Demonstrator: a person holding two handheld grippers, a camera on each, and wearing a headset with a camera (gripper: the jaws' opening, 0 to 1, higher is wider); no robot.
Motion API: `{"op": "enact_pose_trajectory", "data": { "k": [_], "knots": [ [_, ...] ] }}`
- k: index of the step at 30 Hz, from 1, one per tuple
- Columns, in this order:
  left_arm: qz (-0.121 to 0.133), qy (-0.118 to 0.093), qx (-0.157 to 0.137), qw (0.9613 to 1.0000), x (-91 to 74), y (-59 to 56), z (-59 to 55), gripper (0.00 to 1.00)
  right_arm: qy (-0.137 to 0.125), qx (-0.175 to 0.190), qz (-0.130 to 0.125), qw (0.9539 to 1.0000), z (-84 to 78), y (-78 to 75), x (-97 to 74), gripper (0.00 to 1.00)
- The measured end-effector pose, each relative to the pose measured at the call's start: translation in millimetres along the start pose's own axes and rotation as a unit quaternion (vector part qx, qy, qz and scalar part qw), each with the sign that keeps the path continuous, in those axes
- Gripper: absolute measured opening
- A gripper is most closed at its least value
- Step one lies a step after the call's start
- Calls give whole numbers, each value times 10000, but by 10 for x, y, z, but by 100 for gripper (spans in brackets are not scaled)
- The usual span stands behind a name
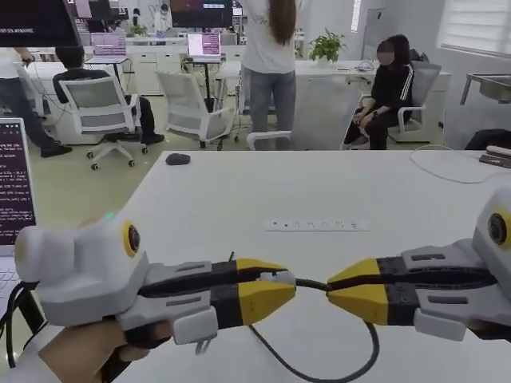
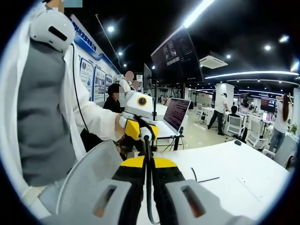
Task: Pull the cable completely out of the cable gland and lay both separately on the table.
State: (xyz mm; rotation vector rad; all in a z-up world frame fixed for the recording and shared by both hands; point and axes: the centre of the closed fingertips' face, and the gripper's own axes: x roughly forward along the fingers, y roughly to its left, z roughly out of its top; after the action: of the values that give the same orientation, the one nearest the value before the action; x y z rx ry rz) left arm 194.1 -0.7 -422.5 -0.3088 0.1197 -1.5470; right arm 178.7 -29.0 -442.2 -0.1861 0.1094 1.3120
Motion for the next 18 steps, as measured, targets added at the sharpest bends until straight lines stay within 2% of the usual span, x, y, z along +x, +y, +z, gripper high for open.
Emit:
{"op": "enact_pose_trajectory", "data": {
  "k": [4,7,9,13,18],
  "knots": [
    [190,-14,85,9998,-83,49,-60,16,411,-48,-87,9991,-239,-45,-54,2],
    [297,-40,37,9995,-137,83,-78,16,563,30,-161,9983,-382,-90,-124,2],
    [368,-32,-7,9993,-168,100,-94,16,753,24,-249,9968,-493,-123,-172,2],
    [450,-120,-116,9988,-215,117,-84,16,847,149,-337,9957,-640,-183,-262,2],
    [505,-102,-176,9985,-215,118,-88,16,1047,211,-441,9933,-797,-177,-317,2]
  ]
}}
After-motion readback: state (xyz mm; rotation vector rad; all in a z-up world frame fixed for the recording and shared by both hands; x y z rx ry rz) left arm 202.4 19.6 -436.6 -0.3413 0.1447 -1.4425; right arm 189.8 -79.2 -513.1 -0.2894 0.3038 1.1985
